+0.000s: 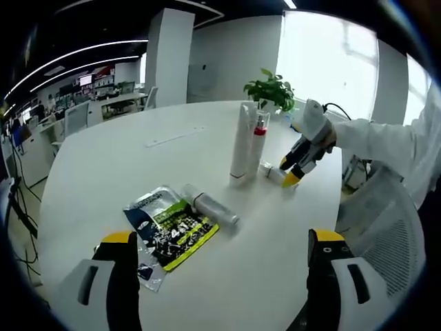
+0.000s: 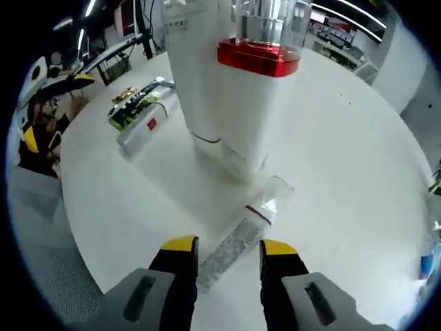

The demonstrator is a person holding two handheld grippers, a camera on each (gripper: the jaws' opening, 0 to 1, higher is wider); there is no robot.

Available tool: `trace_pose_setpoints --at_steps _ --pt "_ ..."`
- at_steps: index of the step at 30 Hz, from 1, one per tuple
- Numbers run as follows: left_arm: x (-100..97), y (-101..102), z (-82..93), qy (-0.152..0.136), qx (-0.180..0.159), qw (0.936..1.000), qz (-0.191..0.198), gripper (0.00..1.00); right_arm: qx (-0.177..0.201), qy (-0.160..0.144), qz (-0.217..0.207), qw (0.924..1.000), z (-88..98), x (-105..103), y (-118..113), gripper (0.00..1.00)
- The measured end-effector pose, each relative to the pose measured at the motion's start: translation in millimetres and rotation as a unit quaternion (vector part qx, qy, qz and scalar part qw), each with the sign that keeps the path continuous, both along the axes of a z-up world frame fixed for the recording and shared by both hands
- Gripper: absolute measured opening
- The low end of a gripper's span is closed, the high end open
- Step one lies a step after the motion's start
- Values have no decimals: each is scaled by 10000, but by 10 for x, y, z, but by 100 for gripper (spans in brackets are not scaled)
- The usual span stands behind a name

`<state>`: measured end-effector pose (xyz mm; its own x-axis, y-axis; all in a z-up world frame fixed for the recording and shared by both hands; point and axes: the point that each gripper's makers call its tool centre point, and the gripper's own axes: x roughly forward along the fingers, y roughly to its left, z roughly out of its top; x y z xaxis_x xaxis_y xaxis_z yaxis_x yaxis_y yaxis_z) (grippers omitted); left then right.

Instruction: Arrange the skincare products in the storage area until every visible bottle or jar stands upright without overlapping.

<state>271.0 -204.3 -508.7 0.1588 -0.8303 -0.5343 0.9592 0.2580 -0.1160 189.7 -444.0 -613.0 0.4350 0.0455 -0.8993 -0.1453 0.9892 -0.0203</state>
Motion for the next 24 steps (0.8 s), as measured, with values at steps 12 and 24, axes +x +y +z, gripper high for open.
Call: trace_pose_setpoints --at_steps 12,24 --pt "14 -6 -17 25 10 10000 -21 95 -44 303 111 9995 -65 -124 -83 21" --pt "4 -27 -42 58 29 10000 -45 94 -95 490 458 9977 -64 -150 -74 20"
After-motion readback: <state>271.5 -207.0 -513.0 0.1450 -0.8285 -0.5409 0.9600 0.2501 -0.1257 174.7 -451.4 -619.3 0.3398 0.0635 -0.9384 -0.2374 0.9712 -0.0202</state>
